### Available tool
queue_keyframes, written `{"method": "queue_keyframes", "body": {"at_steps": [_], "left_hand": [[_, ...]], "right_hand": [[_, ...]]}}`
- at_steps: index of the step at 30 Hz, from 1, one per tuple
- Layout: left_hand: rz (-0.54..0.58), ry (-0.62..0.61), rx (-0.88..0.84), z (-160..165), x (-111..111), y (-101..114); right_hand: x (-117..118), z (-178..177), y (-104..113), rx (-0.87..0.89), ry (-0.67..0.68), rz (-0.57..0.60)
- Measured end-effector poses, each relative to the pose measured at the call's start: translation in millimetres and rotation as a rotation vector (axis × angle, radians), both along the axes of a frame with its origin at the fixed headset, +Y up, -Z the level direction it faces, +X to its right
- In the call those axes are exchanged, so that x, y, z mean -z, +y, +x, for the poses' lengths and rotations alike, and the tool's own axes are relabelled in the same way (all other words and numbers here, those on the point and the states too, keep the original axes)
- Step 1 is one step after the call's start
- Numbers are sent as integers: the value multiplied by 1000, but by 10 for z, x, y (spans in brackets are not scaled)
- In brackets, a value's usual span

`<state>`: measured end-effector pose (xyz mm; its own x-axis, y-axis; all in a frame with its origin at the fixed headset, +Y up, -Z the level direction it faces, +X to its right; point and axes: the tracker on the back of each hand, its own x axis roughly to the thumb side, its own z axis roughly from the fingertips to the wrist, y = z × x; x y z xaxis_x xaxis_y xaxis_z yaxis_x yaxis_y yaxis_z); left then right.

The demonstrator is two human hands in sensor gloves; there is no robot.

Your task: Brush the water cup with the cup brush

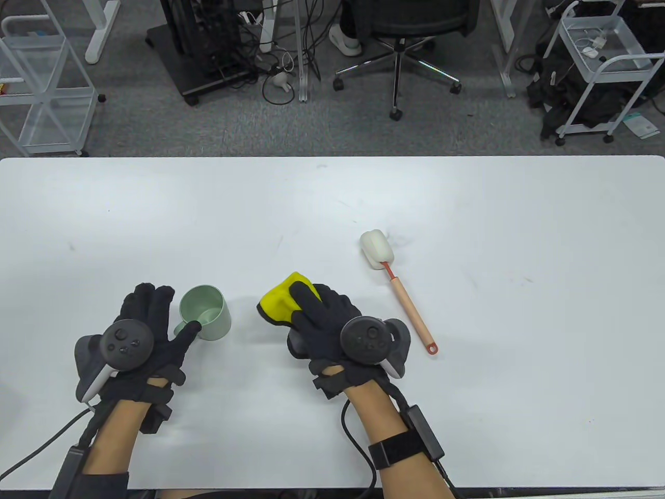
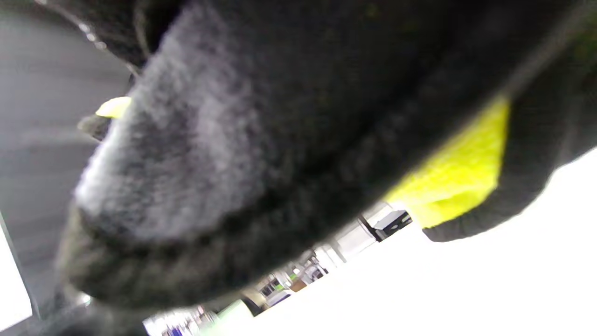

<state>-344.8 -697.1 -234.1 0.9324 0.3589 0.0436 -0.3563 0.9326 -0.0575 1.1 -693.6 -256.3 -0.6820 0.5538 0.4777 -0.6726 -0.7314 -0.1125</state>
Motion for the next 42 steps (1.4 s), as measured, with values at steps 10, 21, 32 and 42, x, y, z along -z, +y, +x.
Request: {"method": "queue_keyframes", "body": {"at_steps": [10,21,32,42], "left_hand": [[-16,-25,-7,56,-10,-4],[-24,-35,-22,68,-9,-13],[-42,-51,-17,107,0,-46],[-7,-49,63,144,-8,-44]], "right_hand": [[40,-467,-206,-579,24,-27],[127,-609,-660,-778,109,-320],[124,-572,-926,-759,170,-579],[131,-435,-303,-537,117,-343]]}}
